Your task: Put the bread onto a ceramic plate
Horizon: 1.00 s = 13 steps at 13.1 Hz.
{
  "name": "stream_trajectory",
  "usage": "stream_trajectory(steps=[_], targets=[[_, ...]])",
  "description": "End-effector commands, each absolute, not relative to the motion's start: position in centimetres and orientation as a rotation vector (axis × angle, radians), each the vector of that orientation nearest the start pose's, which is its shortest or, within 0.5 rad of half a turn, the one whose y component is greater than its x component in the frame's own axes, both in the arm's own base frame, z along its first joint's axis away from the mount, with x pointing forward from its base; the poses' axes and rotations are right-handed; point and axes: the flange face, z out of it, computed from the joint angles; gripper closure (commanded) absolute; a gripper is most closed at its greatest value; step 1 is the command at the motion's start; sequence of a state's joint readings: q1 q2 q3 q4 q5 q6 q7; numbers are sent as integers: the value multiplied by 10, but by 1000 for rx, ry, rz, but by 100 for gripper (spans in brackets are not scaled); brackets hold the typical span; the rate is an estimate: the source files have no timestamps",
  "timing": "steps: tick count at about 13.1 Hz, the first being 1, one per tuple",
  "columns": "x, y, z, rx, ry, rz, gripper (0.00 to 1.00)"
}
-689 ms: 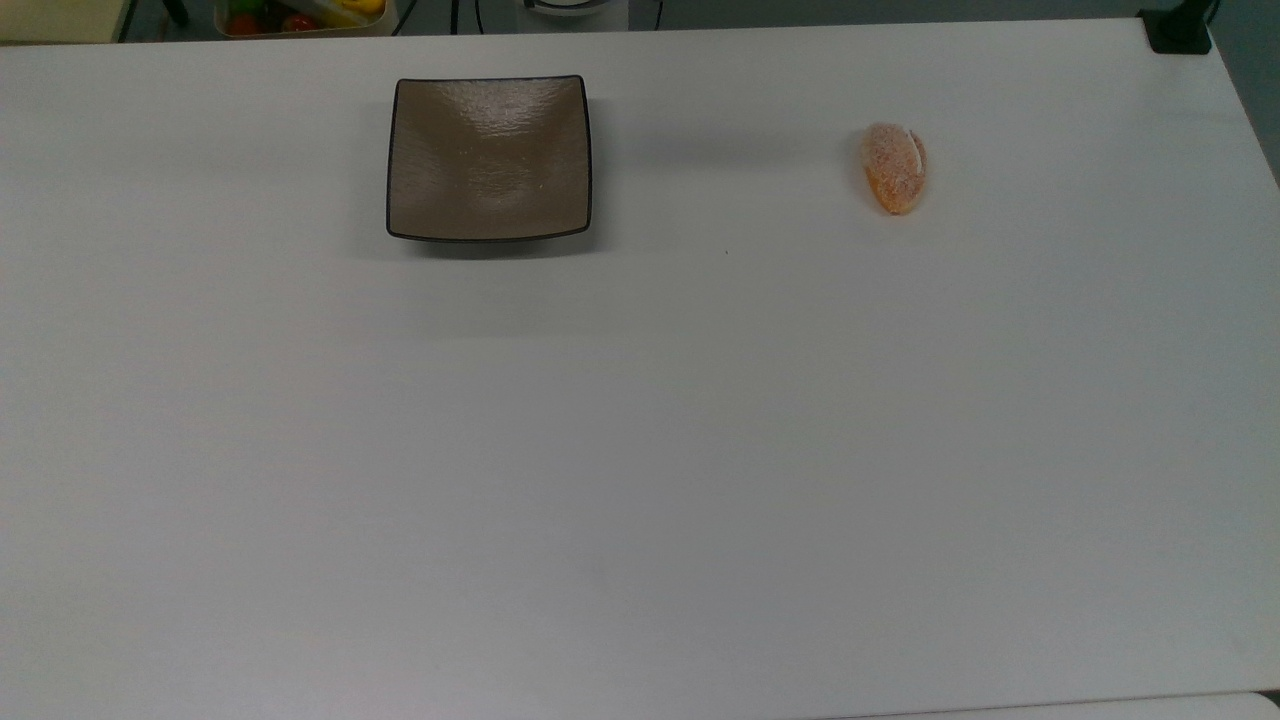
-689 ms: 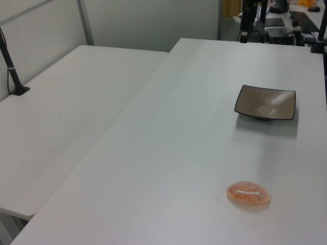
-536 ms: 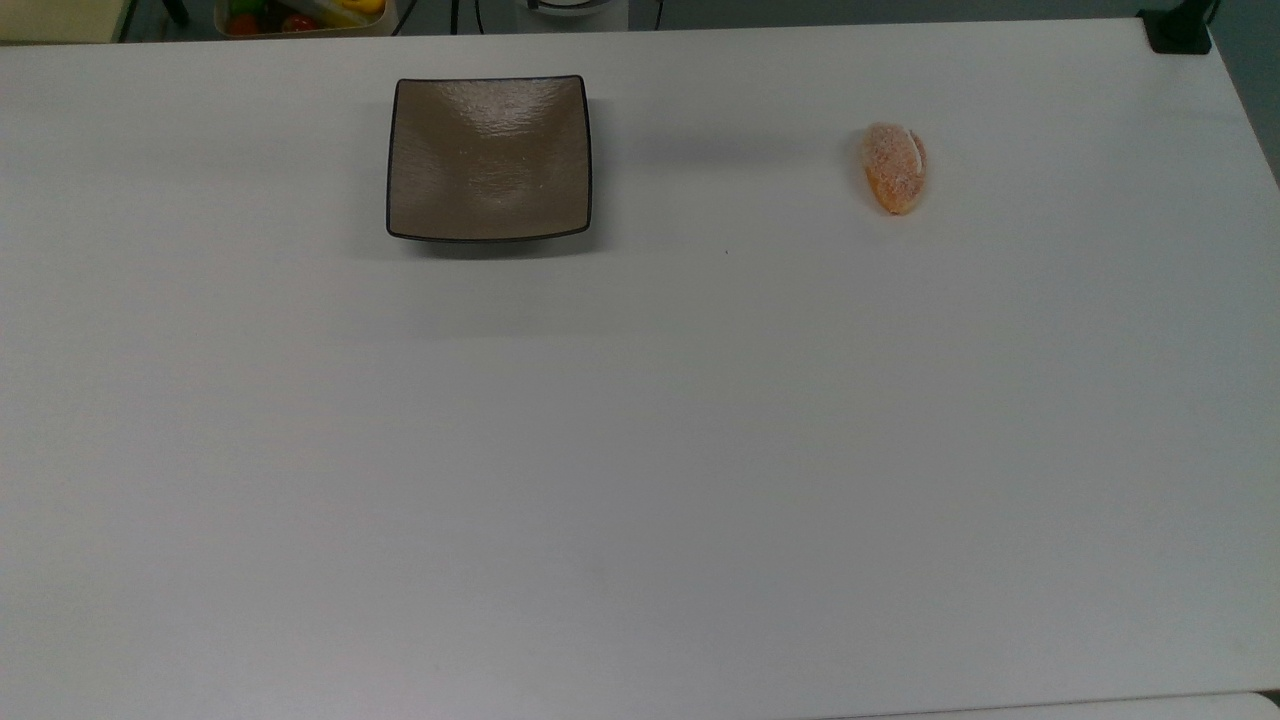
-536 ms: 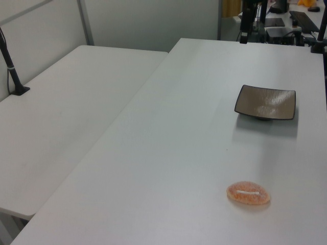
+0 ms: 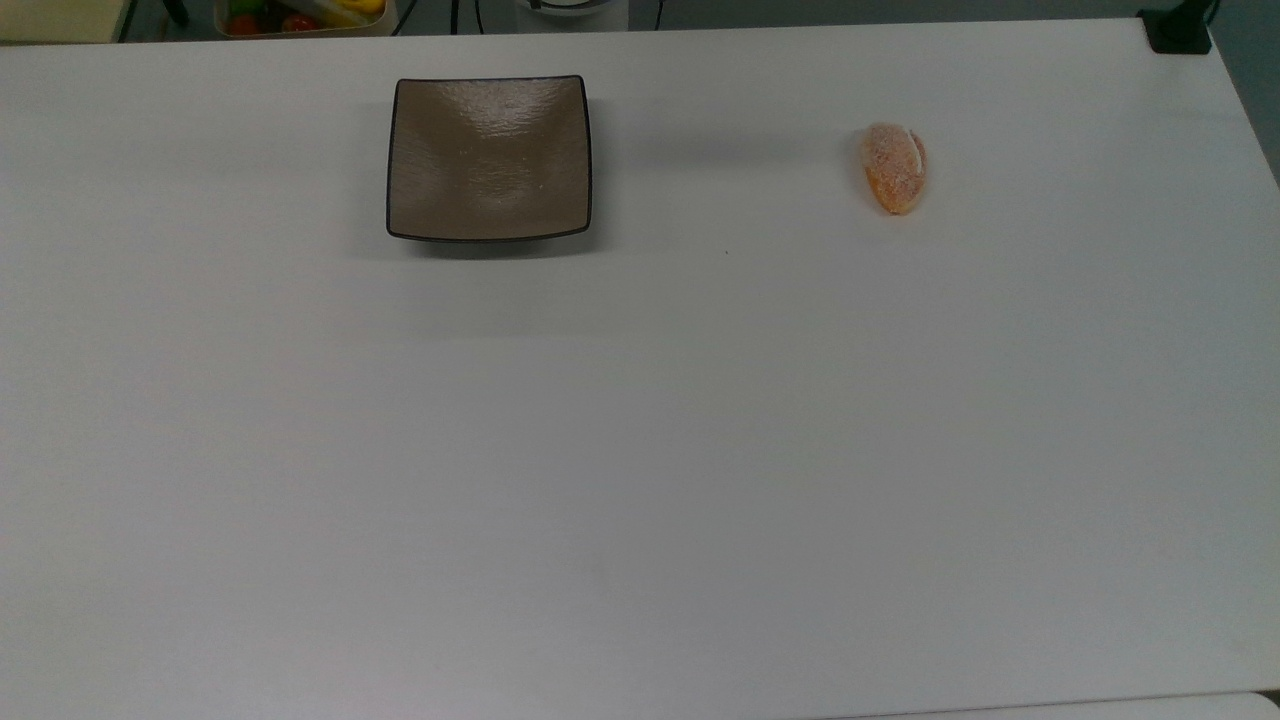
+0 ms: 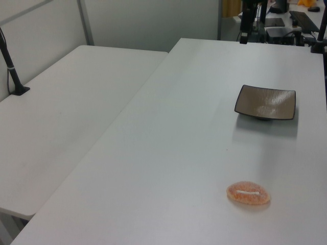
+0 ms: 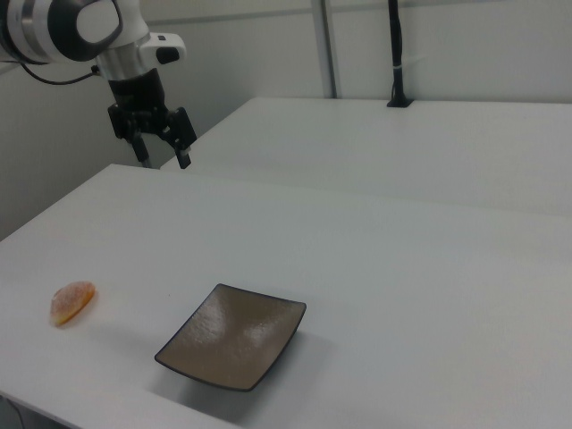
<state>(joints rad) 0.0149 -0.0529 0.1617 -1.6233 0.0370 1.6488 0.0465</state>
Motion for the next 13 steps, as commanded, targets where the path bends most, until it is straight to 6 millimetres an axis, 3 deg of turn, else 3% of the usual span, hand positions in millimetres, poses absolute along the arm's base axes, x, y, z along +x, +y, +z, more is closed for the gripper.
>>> stream_trajectory(steps=[1, 5, 9, 13], targets=[[525, 109, 637, -3088, -220, -33, 0], [511, 156, 636, -3073, -386, -14, 0], [475, 229, 629, -3054, -604, 104, 0], [451, 270, 607, -3035, -734, 187, 0]])
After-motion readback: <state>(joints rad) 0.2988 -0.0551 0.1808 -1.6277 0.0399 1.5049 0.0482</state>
